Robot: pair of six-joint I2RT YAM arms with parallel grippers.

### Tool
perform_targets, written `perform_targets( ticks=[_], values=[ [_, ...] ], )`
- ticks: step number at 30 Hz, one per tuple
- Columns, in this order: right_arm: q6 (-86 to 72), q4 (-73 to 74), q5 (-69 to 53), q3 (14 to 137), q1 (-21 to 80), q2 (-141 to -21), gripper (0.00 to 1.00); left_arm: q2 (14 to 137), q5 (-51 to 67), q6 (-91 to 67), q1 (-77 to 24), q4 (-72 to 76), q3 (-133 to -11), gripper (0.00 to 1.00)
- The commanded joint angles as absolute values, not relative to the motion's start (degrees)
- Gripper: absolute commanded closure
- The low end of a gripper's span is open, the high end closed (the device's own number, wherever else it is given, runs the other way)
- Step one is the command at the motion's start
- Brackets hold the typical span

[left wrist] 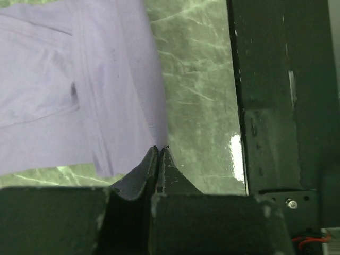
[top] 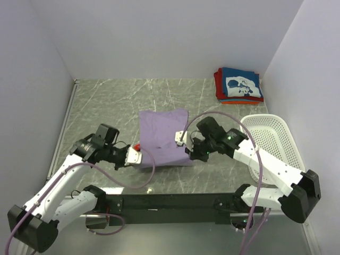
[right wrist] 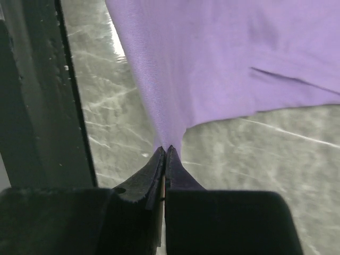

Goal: Fold and stack the t-shirts
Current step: Fold the tshirt

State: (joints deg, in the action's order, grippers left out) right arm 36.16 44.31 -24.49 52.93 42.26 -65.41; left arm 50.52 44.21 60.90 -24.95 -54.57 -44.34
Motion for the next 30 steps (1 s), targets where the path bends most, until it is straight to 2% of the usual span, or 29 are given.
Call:
perform_targets(
  ticks=[1, 9, 14, 19, 26, 30],
  values=[
    [41.0, 48.4, -26.4, 62.2, 37.9, -68.6, 1.00, 54.9, 44.3, 55.3, -24.4, -56.3, -53.3, 1.00],
    [49.4, 50.8, -27.9, 83.7, 25.8, -92.5, 1.00, 79.7, 47.3, 55.3, -11.9, -46.5, -68.3, 0.99],
    [48.5, 49.6, -28.3, 98.4, 23.8, -110.1, 1.00, 98.7, 45.4, 45.9, -9.2, -37.6, -78.8, 0.99],
    [45.1, 47.6, -25.7, 105.4, 23.6, -123.5, 1.00, 114.0, 41.8, 36.3, -9.1, -34.6, -89.0, 0.99],
    [39.8, 50.8, -24.3, 109.9, 23.8, -130.8, 1.00, 120.1, 38.6, 26.6, -9.1, -34.1, -87.1, 0.99],
    [38.0, 49.5, -25.0, 100.5, 25.7, -127.4, 1.00, 116.5, 39.1, 24.2, -9.1, -34.7, -78.3, 0.99]
  ],
)
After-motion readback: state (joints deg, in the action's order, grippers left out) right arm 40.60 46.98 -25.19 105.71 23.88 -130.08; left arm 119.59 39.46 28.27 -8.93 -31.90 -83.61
